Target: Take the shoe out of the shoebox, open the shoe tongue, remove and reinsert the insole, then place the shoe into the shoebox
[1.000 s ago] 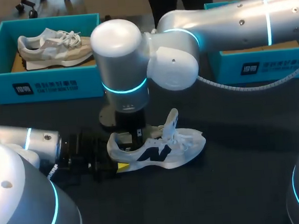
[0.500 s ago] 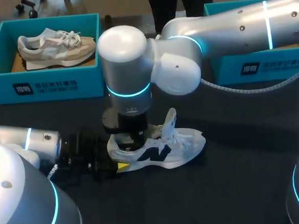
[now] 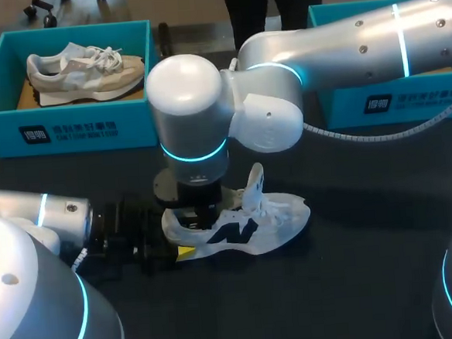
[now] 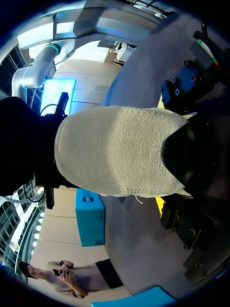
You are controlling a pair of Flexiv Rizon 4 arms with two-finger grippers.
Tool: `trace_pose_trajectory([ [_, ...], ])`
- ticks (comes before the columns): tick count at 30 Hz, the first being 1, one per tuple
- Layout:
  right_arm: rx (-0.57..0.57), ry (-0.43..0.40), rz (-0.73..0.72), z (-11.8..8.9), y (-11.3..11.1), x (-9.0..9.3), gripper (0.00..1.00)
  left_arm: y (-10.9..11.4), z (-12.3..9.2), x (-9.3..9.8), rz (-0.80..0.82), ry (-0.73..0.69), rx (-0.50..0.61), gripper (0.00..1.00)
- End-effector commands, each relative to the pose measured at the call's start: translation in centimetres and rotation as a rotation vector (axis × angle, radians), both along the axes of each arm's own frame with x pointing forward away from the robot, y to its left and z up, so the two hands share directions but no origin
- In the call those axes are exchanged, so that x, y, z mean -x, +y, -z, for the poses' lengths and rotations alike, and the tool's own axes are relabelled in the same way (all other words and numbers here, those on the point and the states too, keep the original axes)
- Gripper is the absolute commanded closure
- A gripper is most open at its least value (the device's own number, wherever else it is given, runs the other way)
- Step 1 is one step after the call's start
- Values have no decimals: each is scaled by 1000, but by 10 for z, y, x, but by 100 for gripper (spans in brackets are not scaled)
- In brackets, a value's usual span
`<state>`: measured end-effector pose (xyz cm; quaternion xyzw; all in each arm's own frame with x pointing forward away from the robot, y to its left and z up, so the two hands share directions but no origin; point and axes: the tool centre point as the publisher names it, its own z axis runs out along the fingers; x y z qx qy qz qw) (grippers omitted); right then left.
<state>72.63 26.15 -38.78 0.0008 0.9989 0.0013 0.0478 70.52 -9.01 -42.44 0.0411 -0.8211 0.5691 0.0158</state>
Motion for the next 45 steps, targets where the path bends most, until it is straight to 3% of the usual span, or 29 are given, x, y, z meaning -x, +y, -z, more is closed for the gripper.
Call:
trace_pose_trajectory([
  [1,-8,20,-12,12,4,-4,64,0,-1,0,1,-1,-4,100],
  [6,-20,69,0,31,4,-1,66,0,-1,0,1,-1,-4,100],
  [10,-29,94,20,43,4,5,75,0,-1,0,1,-1,-4,100],
  [13,-29,108,36,49,3,9,100,0,-1,0,1,-1,-4,100],
  [18,-28,116,62,51,1,13,100,0,-1,0,1,-1,-4,100],
  [23,-1,118,90,32,-9,16,100,0,-1,0,1,-1,-4,100],
  [34,15,49,82,-36,-27,16,100,0,-1,0,1,-1,-4,100],
  [45,39,14,63,-59,-31,7,100,0,-1,0,1,-1,-4,100],
])
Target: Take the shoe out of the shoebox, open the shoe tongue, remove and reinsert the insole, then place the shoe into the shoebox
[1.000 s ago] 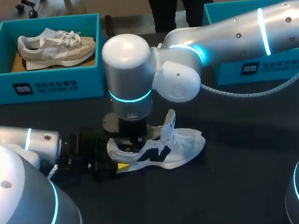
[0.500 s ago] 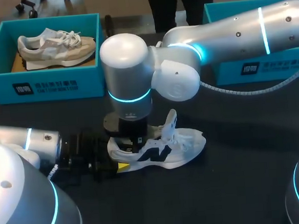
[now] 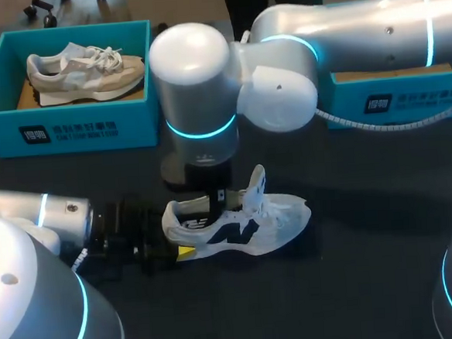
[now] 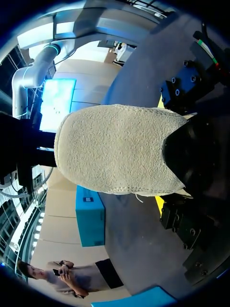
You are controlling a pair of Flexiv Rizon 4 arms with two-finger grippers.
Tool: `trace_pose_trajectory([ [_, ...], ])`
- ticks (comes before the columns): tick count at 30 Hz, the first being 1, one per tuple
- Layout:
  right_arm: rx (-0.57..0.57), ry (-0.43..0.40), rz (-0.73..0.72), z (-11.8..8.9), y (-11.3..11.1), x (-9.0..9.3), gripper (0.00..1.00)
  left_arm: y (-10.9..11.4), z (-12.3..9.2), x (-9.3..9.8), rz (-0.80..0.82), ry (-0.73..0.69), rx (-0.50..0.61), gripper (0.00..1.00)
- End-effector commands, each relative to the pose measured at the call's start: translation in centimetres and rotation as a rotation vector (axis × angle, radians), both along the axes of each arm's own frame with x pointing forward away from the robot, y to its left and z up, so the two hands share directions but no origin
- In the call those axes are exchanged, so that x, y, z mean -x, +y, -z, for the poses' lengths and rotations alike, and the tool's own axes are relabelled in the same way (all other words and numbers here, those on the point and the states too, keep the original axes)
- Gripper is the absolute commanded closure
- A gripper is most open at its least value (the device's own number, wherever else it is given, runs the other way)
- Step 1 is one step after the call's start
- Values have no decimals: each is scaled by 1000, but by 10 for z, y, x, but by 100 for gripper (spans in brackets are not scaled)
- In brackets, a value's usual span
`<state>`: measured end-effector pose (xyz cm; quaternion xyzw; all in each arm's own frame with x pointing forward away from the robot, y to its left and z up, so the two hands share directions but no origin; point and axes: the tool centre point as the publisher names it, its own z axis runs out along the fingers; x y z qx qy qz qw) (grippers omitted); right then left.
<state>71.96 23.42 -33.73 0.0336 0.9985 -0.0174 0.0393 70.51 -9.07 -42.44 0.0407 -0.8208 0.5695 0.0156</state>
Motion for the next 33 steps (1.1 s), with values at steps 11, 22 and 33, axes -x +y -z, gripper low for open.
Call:
trace_pose_trajectory([
  [11,-48,1,-76,9,18,-5,100,1,-1,0,0,0,-5,100],
  [22,-53,35,-57,34,15,-6,84,1,-1,0,0,0,-5,100],
  [33,-52,14,-32,39,12,-6,69,1,-1,0,0,0,-5,100],
])
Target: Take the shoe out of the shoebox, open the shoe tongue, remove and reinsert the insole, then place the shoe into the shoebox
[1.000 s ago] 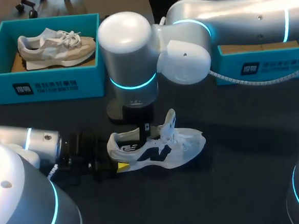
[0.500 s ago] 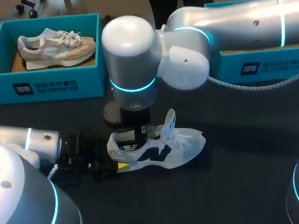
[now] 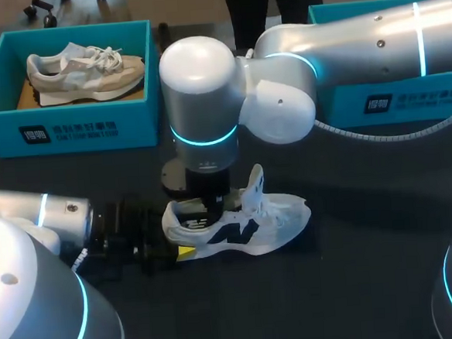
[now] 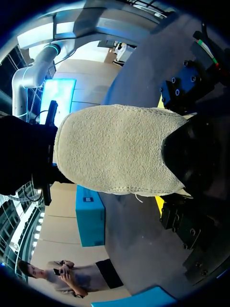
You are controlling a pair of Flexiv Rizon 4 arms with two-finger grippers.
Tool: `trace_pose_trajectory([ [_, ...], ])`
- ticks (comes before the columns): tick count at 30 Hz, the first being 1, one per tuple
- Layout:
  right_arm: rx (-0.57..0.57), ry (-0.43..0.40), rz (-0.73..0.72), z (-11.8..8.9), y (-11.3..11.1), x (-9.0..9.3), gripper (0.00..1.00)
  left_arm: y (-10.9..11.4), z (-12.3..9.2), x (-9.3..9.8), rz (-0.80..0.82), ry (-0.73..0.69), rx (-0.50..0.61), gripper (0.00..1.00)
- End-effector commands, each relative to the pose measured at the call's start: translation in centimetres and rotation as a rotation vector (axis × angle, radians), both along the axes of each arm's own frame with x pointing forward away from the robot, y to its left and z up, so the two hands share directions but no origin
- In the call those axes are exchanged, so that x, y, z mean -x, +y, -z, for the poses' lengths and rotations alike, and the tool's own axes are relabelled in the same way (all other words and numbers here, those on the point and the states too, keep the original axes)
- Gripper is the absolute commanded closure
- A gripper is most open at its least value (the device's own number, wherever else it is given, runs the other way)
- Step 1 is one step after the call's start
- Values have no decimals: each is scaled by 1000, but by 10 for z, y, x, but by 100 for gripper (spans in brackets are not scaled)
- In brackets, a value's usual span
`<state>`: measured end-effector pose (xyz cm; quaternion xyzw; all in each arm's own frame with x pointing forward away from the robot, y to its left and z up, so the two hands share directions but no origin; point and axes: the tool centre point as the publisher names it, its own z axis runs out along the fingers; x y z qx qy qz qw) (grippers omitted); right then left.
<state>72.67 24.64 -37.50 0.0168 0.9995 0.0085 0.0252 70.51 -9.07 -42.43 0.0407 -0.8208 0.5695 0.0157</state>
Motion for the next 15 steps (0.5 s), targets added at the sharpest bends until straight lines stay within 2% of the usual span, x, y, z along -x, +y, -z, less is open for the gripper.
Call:
trace_pose_trajectory([
  [1,-1,-15,5,2,0,0,67,1,-1,0,0,0,-5,100],
  [8,-11,-38,6,8,6,-4,56,1,-1,0,0,0,-5,100],
  [15,-22,-41,18,25,7,-7,51,1,-1,0,0,0,-5,100],
])
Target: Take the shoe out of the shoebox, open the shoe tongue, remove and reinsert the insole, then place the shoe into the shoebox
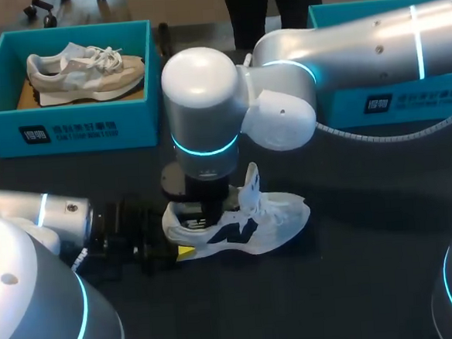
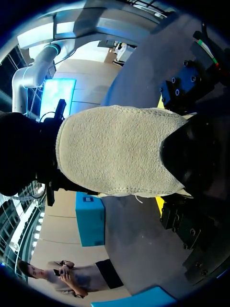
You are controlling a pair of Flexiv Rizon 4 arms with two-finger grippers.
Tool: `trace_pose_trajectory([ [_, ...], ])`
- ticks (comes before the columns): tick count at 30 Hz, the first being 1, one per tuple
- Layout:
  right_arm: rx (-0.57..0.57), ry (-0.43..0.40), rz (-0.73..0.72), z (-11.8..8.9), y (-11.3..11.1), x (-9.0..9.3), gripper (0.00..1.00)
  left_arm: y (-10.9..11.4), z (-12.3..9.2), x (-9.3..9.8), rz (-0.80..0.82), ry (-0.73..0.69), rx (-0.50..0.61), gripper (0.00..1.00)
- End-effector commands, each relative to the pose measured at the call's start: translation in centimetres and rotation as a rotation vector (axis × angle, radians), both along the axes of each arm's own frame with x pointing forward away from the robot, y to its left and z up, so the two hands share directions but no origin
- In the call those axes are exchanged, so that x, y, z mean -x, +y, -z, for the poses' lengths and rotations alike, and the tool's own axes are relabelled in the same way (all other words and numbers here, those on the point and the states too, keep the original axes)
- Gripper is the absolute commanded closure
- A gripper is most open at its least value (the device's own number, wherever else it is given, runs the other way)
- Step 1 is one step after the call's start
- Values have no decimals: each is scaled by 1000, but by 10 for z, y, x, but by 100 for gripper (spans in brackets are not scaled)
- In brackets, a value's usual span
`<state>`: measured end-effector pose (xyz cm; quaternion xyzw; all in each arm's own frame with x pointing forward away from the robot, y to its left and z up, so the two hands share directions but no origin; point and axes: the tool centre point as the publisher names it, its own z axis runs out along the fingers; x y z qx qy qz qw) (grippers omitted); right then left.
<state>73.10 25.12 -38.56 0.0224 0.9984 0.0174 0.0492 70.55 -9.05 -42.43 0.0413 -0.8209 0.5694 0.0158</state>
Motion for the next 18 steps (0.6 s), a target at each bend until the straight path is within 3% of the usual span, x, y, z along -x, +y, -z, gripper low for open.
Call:
trace_pose_trajectory([
  [1,-3,12,9,17,2,-3,51,0,-1,0,1,-1,-4,100],
  [10,21,78,33,40,5,2,55,0,-1,0,1,-1,-4,100],
  [11,19,83,36,43,5,3,58,0,-1,0,1,-1,-4,100],
  [14,20,107,55,53,6,6,80,0,-1,0,1,-1,-4,100],
  [16,16,119,62,58,6,9,89,0,-1,0,1,-1,-4,100],
  [17,13,124,70,59,6,10,100,0,-1,0,1,-1,-4,100],
  [18,14,128,75,61,5,11,100,0,-1,0,1,-1,-4,100],
])
